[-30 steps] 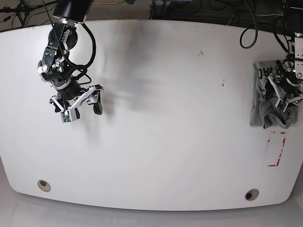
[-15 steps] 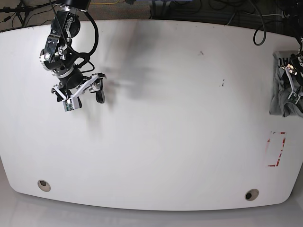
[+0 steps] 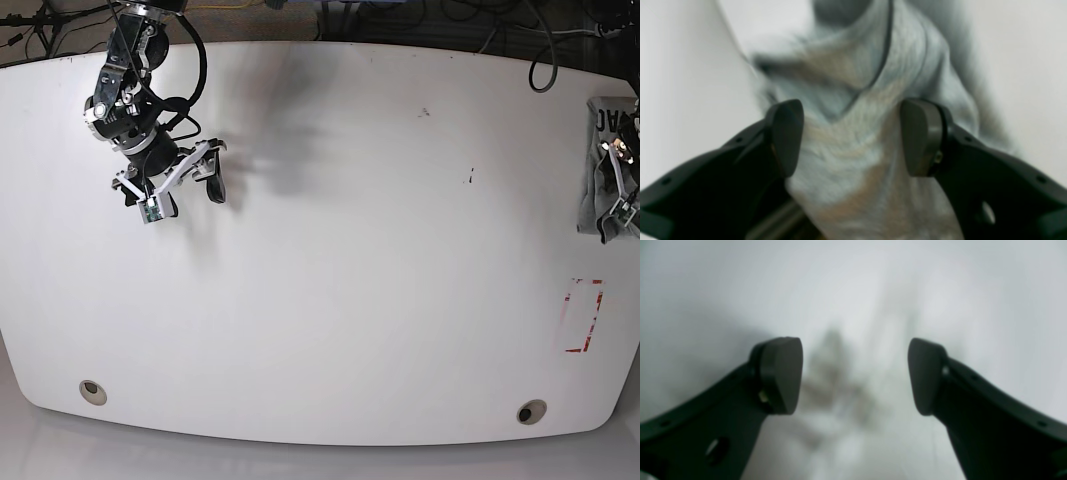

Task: Fold the T-shirt properly
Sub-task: 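Carry the grey bundle with the left gripper to the table edge, then open the left gripper to release the bundle and lift away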

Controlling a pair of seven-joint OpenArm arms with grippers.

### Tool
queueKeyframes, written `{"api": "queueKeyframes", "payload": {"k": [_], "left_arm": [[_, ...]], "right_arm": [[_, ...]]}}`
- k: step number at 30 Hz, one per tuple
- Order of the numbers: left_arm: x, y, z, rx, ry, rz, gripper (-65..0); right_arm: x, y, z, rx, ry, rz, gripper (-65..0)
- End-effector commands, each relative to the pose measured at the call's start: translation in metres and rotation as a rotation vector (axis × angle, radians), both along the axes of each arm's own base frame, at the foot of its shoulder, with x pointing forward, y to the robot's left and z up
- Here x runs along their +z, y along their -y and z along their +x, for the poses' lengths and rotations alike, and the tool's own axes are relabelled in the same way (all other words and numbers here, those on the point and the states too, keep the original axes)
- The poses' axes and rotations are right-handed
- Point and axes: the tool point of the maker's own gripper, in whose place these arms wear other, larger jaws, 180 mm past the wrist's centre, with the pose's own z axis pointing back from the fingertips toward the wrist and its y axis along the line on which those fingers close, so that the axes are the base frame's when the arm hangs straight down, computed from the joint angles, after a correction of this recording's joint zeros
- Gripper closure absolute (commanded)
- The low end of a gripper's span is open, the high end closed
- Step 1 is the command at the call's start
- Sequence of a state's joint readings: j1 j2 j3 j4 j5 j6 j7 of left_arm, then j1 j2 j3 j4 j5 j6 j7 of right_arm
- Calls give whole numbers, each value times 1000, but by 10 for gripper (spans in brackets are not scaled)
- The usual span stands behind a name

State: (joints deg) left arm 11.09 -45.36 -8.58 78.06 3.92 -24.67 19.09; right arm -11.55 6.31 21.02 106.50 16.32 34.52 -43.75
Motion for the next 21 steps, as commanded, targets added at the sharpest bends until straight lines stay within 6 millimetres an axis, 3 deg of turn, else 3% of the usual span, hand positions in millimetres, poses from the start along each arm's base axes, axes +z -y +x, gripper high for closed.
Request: {"api": "queueKeyframes", "payload": {"k": [1, 6, 11, 21], "left_arm": [[43, 18, 31, -71, 129, 10, -428], [66, 76, 57, -141, 271, -82, -428], [79, 124, 66, -182, 370, -173, -428], [61, 213, 71, -140, 489, -358, -428]], "right_arm": [[18, 5, 9, 14, 65, -19, -472], [23, 7, 13, 7, 97, -16, -472], [27, 17, 19, -3, 163, -69, -472], [8, 28, 27, -48, 307, -35, -472]]}}
